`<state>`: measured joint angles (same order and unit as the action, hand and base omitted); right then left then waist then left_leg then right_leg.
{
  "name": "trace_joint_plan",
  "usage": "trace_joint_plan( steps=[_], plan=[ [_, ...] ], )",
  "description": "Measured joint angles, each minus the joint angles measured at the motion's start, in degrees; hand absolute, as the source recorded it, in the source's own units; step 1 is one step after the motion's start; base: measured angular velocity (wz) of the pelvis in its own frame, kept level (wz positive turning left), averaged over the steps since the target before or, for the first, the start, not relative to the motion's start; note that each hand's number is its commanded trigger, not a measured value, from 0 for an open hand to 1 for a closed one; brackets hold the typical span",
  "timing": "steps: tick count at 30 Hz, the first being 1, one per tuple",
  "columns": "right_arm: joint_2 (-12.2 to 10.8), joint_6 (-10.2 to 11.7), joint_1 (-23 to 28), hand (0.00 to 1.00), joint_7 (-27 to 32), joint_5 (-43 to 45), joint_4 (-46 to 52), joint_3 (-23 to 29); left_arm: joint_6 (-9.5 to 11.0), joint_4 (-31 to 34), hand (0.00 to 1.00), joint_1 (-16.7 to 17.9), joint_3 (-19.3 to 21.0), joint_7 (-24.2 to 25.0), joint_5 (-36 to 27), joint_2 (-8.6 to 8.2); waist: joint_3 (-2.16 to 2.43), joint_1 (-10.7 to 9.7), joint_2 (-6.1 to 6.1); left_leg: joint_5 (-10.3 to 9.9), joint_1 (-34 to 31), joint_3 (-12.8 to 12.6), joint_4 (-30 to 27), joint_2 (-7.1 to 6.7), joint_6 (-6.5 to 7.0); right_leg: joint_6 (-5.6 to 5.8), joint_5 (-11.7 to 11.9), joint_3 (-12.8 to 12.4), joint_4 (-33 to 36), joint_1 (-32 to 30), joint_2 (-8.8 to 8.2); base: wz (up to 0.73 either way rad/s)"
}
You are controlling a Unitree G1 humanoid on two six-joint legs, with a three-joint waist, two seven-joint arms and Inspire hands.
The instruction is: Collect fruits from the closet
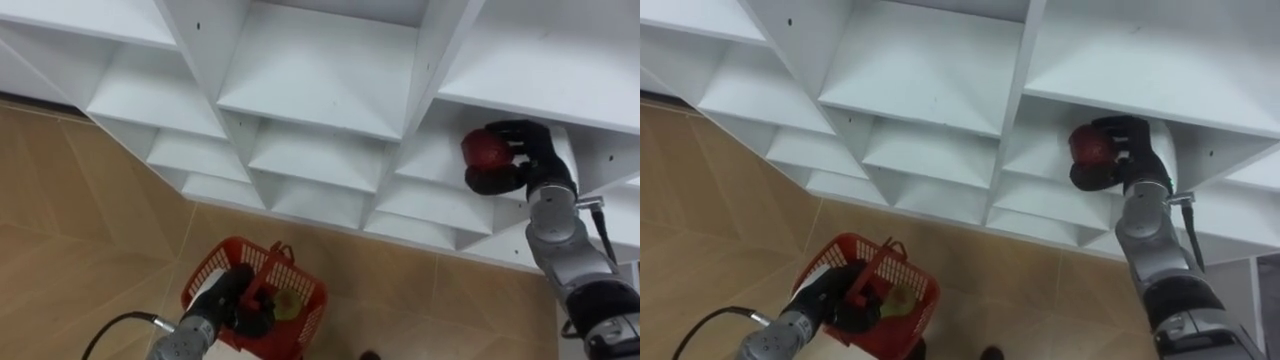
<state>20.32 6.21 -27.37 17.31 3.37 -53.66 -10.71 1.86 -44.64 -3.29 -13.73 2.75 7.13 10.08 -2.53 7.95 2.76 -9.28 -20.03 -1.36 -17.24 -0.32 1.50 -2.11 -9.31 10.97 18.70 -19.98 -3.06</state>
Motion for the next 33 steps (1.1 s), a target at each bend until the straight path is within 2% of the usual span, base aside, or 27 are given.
trace_joint_plan(
  steps=[3, 7, 11, 16, 17, 19, 22, 26, 33],
  plan=[
    [-0.3, 0.0, 0.9, 1.00, -1.7, 1.3, 0.5, -0.4, 0.5, 0.2, 1.00, 0.3, 0.0, 0.2, -0.8, 0.01, 0.01, -0.5, 0.01, 0.0, 1.9, -0.3, 0.6, -0.04, 0.00, 0.12, -0.1, -0.2, -0.4, 1.6, 0.00, 0.00],
    [-0.3, 0.5, 3.7, 1.00, -3.9, 1.9, 6.1, -0.6, 1.0, 2.0, 1.00, 0.8, -0.1, 0.4, -0.7, 0.18, 0.10, -1.7, 0.07, 0.0, 5.0, -0.3, 1.9, -0.13, 0.06, 0.36, -0.2, -0.2, -2.2, 5.0, 0.14, 0.00],
    [-0.3, 0.9, 9.3, 1.00, -6.9, 3.9, 12.2, -1.8, 1.4, 3.5, 1.00, 1.4, 0.0, 0.5, -0.3, 0.42, 0.77, -2.5, 0.70, 0.0, 8.3, -0.9, 2.5, -0.08, 0.05, 0.49, -0.1, -0.2, -4.1, 9.0, 0.36, 0.00],
    [-0.3, 0.8, 14.6, 1.00, -9.3, 8.2, 21.7, -2.1, 2.5, 7.0, 1.00, 3.1, 0.6, 0.5, -0.3, 0.80, 1.14, -3.2, 0.82, 0.0, 12.4, -1.7, 3.9, 0.00, 0.05, 0.54, -0.1, -1.2, -4.5, 12.1, 0.51, -0.13],
    [-0.3, 0.8, 16.0, 1.00, -9.9, 8.7, 23.7, -2.1, 2.5, 7.7, 1.00, 3.6, 0.7, 0.5, -0.2, 0.83, 1.53, -3.7, 1.12, 0.0, 13.5, -1.7, 4.0, 0.00, 0.05, 0.54, -0.1, -1.4, -4.9, 13.3, 0.56, -0.06],
    [-0.3, 0.8, 18.2, 1.00, -10.8, 9.8, 26.7, -1.9, 2.5, 9.0, 1.00, 4.8, 0.7, 0.7, -0.3, 0.83, 2.02, -4.4, 1.37, 0.0, 15.4, -1.8, 4.7, 0.03, 0.04, 0.55, -0.1, -1.6, -5.4, 15.2, 0.65, -0.04],
    [-0.4, 0.3, 22.1, 1.00, -13.7, 10.6, 30.3, -1.9, 2.5, 10.3, 1.00, 6.2, 0.7, 0.7, -0.4, 0.57, 2.37, -4.4, 1.05, 0.0, 18.9, -2.3, 6.6, 0.18, 0.04, 0.61, -0.2, -2.7, -6.1, 17.6, 1.01, -0.17],
    [-0.6, 0.3, 27.1, 1.00, -16.8, 11.2, 34.4, -2.2, 2.5, 10.9, 1.00, 7.2, 0.6, 0.6, -3.0, 0.60, 2.49, -4.8, 0.78, -0.1, 21.3, -3.3, 7.3, 0.46, -0.11, 0.63, -0.2, -3.1, -6.4, 19.4, 1.29, -0.08],
    [-1.8, 0.3, 29.5, 1.00, -22.1, 11.6, 35.1, -4.3, 2.5, 11.9, 1.00, 7.2, 0.4, 0.7, -3.1, 0.56, 2.42, -4.6, 0.43, -0.1, 22.7, -3.4, 7.7, 0.63, -0.14, 0.74, 0.5, -3.8, -7.0, 20.4, 1.74, -0.05]
  ],
)
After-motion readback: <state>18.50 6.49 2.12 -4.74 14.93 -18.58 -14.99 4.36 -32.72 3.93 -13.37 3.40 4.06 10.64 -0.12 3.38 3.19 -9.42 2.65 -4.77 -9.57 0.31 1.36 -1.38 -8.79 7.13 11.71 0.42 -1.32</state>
